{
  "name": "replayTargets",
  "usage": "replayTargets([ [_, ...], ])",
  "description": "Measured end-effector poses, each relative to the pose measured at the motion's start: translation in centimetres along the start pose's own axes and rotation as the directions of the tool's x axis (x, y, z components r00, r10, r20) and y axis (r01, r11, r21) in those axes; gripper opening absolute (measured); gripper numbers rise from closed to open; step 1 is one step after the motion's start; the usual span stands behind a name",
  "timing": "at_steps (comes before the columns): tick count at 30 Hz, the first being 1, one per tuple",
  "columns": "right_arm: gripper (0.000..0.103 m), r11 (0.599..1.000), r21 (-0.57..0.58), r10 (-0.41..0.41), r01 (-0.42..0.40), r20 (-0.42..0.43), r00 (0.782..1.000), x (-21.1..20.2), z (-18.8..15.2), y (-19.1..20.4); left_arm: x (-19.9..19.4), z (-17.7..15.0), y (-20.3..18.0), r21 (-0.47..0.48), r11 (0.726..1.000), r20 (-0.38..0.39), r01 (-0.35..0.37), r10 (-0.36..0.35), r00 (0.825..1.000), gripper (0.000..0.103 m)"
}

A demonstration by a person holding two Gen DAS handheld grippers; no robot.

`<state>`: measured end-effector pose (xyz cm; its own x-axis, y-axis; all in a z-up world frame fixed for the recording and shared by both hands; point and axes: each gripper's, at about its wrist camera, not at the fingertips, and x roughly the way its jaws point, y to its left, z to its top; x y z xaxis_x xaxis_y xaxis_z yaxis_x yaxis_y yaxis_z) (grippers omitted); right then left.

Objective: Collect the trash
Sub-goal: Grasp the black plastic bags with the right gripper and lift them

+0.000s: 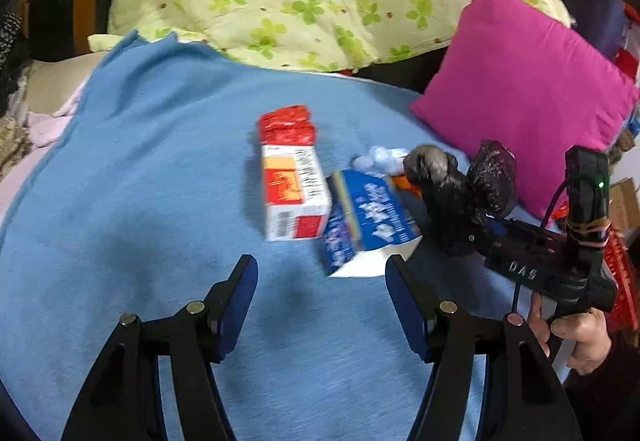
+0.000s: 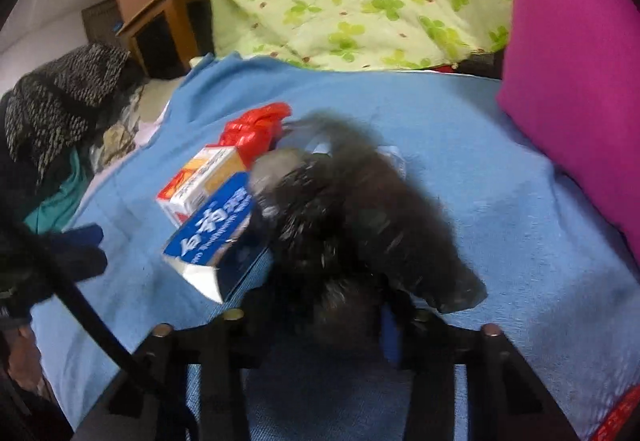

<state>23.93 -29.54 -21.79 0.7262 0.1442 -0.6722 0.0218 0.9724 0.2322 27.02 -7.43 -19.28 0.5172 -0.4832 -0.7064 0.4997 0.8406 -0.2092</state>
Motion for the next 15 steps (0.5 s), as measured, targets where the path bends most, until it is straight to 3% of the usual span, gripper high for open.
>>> replayTargets([
  [5, 0.038, 0.987, 0.149, 0.038, -0.058, 0.136, 0.99, -5.1, 1.3, -2.1, 1.5, 0.2, -2.0, -0.021, 0.999, -0.001, 0.048, -0.048, 0.999, 0.072],
  [10, 0.038, 0.972, 0.227, 0.012, -0.064, 0.222, 0.975, -8.7, 1.4, -2.9, 4.4, 0.0, -4.0, -0.047, 0.999, -0.038, -0.009, 0.008, 0.999, 0.075],
  [15, 0.038, 0.967, 0.247, 0.012, -0.069, 0.223, 0.975, -9.5, 1.2, -2.9, 6.2, 0.0, -4.6, -0.109, 0.992, -0.041, -0.066, 0.062, 0.997, 0.075],
])
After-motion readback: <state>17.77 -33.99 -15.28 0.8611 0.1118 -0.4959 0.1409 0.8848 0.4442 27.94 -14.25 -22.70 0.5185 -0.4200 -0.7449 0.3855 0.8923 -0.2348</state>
